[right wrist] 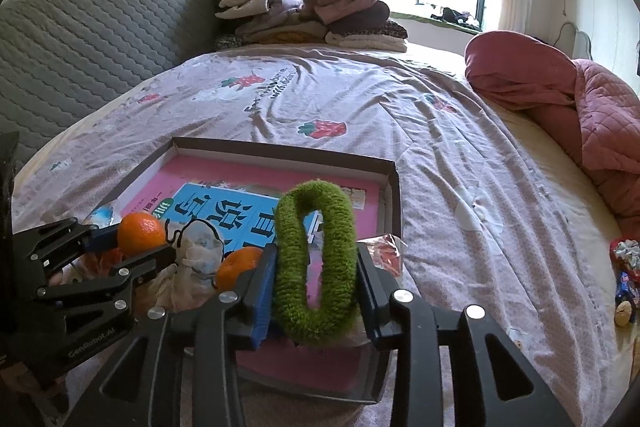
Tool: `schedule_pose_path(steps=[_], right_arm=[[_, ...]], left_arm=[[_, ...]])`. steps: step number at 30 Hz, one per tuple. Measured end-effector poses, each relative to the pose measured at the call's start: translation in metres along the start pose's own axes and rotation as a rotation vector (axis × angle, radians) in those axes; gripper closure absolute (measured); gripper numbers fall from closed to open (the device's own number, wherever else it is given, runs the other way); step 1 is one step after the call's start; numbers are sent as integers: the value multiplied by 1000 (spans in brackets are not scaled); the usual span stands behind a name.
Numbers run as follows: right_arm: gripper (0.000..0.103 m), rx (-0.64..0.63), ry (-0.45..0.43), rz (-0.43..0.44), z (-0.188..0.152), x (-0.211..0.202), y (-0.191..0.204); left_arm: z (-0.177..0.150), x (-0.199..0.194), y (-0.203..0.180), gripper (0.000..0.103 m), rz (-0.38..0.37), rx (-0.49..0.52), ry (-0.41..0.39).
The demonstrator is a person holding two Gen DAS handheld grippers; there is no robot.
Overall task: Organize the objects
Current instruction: 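Lower the orange into the tray and open the left tool while the right tool releases the ring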
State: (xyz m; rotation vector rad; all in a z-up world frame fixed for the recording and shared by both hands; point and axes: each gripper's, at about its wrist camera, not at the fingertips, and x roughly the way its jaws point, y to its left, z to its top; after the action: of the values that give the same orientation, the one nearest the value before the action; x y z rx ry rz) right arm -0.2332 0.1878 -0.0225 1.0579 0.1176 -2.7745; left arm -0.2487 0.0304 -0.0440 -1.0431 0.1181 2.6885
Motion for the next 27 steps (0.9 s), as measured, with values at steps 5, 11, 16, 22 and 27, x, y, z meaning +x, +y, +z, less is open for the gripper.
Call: schedule_pose_path(steps=[5,11,16,22,27], right_arm=[[61,11,-6,-2,1,-3,-2],[52,-8,5,3,1,-4,0],[52,-9,-5,-1,1,-7,2],[52,-7,-15,5,3,-11,3],[52,-14,-16,6,4,-12,5]], left_arm=[[1,-1,1,62,-3,-11,-3],[1,-2,1,60,6,-5,-7],[1,-3,1,60,5,-5,-8],[3,-4,2,59,2,-13,-16],[3,-5,2,59,3,-12,-16]])
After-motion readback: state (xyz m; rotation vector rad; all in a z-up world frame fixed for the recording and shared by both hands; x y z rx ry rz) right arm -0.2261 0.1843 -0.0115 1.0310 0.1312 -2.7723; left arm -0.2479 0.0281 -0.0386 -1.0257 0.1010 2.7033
